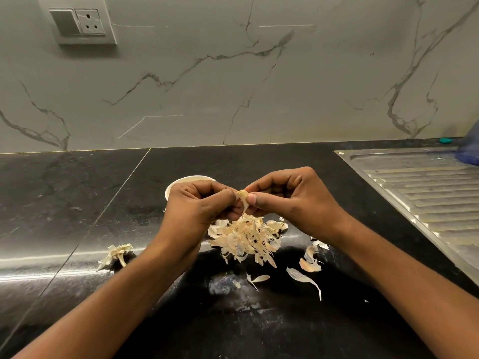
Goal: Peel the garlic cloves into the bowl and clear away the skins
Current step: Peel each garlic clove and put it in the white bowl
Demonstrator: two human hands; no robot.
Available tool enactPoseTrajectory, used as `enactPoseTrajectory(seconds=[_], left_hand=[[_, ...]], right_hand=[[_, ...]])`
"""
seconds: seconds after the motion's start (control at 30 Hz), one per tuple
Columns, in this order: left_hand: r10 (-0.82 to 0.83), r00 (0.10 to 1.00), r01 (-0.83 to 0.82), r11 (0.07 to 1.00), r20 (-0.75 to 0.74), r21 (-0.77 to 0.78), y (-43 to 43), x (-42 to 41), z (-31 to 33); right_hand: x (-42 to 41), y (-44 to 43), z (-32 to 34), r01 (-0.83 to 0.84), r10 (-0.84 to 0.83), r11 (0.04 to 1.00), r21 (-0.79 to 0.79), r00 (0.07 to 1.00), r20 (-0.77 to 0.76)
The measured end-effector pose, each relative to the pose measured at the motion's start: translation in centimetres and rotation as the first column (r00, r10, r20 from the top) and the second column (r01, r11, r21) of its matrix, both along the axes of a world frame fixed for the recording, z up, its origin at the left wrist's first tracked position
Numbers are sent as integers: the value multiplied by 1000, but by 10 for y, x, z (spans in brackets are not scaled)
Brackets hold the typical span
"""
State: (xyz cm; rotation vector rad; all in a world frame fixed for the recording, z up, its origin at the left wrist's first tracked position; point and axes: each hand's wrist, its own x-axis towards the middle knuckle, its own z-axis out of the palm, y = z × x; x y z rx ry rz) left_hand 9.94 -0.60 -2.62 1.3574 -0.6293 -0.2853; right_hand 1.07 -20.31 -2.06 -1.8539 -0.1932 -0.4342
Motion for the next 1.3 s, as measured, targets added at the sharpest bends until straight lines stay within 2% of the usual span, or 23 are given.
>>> enactPoseTrajectory(seconds=[0.23,0.43,0.57,0.93,1.13,1.3], left_hand=[[-3,999,4,999,-36,34,-2,-1,-1],[9,982,-12,1000,-187,-17,-2,3,3],[26,978,-31,999,-209,-25,-1,3,3],[-70,989,71,997,-132,4,-1,-2,2],[-42,997,46,998,-71,48,-1,-3,1],[44,999,-46,996,22,74,0,-3,1]], right_hand=[[0,-2,0,-28,32,995,-101,999,30],[-2,-8,4,23,-32,996,86,994,107],[-3,-11,5,56,-67,993,107,992,106],[0,-9,3,55,-50,998,-37,992,120],[0,-6,1,68,-51,990,-126,990,132],[0,-4,1,67,-45,982,-176,991,127]])
